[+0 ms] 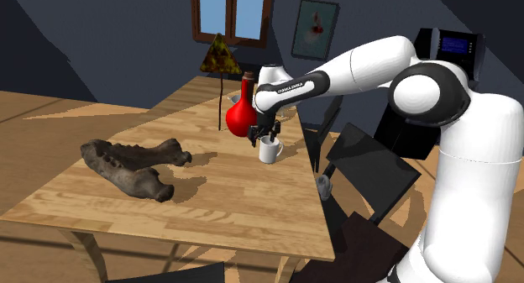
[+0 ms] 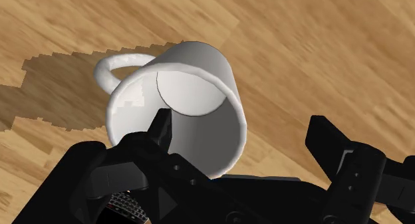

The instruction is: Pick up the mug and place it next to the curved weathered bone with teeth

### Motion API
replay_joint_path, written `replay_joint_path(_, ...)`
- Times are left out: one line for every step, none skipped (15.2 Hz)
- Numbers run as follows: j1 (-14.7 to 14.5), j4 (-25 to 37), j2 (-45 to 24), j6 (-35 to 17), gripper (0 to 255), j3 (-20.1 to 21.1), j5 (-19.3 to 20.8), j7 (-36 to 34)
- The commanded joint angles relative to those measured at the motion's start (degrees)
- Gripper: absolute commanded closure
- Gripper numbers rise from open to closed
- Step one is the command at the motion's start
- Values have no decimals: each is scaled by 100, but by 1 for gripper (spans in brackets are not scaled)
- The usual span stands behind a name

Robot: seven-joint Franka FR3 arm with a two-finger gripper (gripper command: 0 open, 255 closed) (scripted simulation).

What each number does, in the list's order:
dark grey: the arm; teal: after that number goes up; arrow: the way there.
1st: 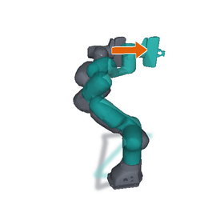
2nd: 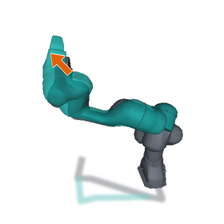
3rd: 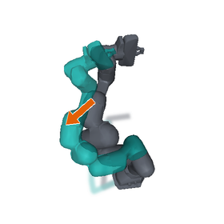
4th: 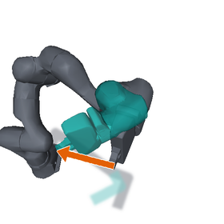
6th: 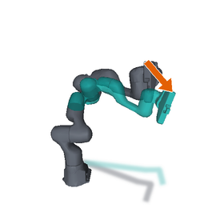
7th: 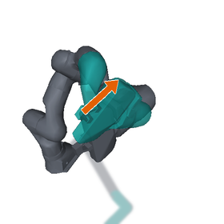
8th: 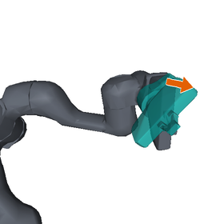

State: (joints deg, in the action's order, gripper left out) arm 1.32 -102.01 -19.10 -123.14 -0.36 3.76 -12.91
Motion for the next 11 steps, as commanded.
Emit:
replay_joint_path(7,-42,-79,-126,0,-4,2,2)
replay_joint_path(9,-69,-116,-190,0,-5,4,1)
replay_joint_path(11,-94,-154,-253,0,-7,5,0)
replay_joint_path(12,-110,-174,-289,0,-8,7,-1)
replay_joint_path(12,-109,-175,-289,0,-8,7,-1)
replay_joint_path(12,-108,-176,-289,0,-8,7,-1)
replay_joint_path(12,-108,-176,-289,0,-8,7,-1)
replay_joint_path(12,-108,-176,-289,0,-8,7,-1)
replay_joint_path(12,-108,-176,-289,0,-8,7,-1)
replay_joint_path(12,-108,-176,-289,0,-8,7,-1)
replay_joint_path(12,-107,-176,-288,0,-8,6,-1)
